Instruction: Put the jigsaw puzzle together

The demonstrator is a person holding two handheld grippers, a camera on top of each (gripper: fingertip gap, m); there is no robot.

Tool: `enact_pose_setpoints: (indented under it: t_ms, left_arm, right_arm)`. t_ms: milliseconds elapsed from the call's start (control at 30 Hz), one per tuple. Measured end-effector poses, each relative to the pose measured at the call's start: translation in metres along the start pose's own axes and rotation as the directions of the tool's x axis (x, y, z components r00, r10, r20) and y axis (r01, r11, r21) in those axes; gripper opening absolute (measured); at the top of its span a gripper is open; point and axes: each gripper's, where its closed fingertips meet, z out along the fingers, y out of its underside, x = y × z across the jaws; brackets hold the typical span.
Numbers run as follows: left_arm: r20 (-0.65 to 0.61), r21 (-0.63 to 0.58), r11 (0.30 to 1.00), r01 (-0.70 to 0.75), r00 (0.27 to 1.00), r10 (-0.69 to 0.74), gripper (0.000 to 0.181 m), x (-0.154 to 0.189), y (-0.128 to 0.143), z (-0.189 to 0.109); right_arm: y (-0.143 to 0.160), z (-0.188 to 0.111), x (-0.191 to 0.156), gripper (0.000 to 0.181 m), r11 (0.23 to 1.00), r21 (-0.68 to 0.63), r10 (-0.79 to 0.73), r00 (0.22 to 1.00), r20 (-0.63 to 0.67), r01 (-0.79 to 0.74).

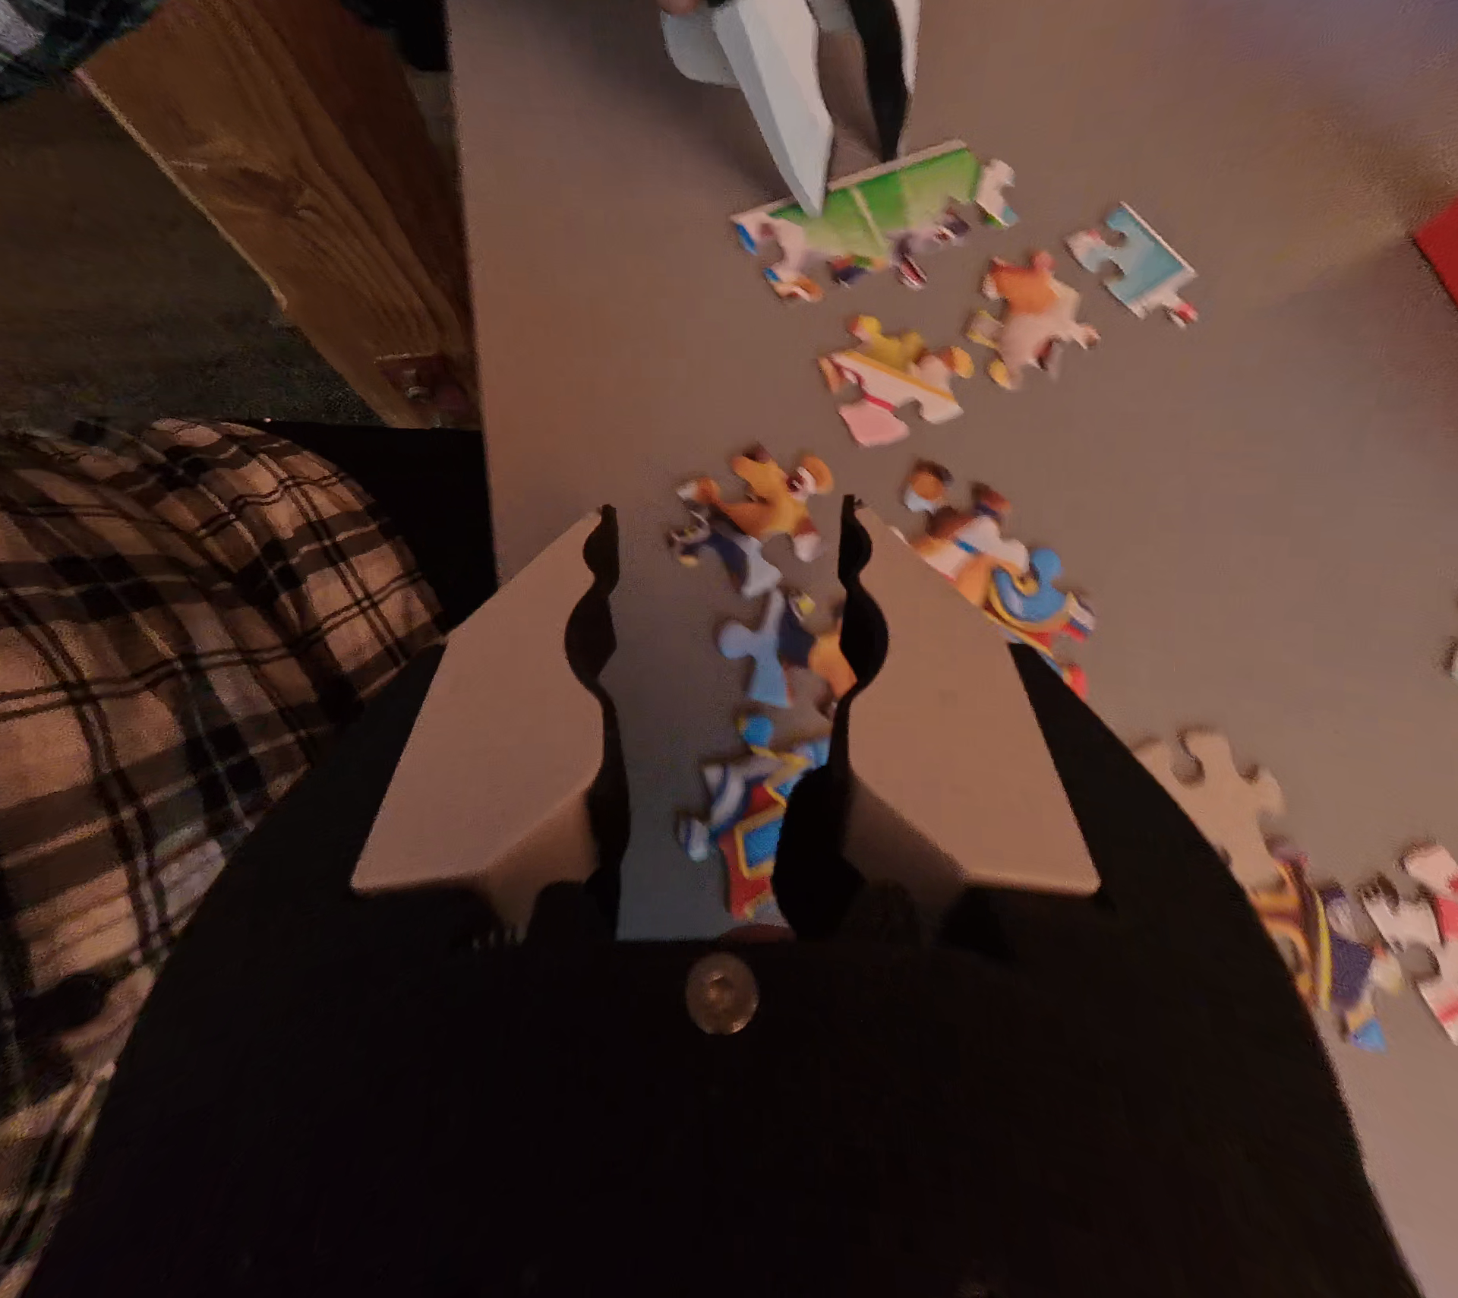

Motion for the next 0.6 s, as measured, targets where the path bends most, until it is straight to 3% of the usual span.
enact_pose_setpoints:
  t_ms: [133, 233, 400, 600]
  left_arm:
    - [-0.046, -0.009, 0.999, -0.043, 0.998, 0.043, 0.034, 0.03, 0.004, -0.001]
    - [0.029, 0.009, 0.999, -0.05, 0.998, 0.05, 0.032, 0.015, -0.003, -0.003]
    - [-0.023, 0.038, 0.999, -0.032, 0.999, 0.033, 0.03, 0.016, -0.007, 0.006]
    - [0.014, 0.038, 0.996, -0.077, 0.997, 0.076, 0.033, 0.037, -0.003, 0.006]
  right_arm:
    - [-0.011, 0.024, -0.029, 0.069, 0.989, -0.029, -0.146, 0.989, -0.02, 0.145]
    - [-0.009, 0.039, -0.038, 0.075, 0.966, -0.076, -0.253, 0.965, -0.067, 0.247]
    - [-0.007, 0.053, -0.04, 0.085, 0.951, -0.122, -0.301, 0.945, -0.133, 0.285]
    - [-0.006, 0.056, -0.037, 0.088, 0.923, -0.167, -0.377, 0.901, -0.216, 0.346]
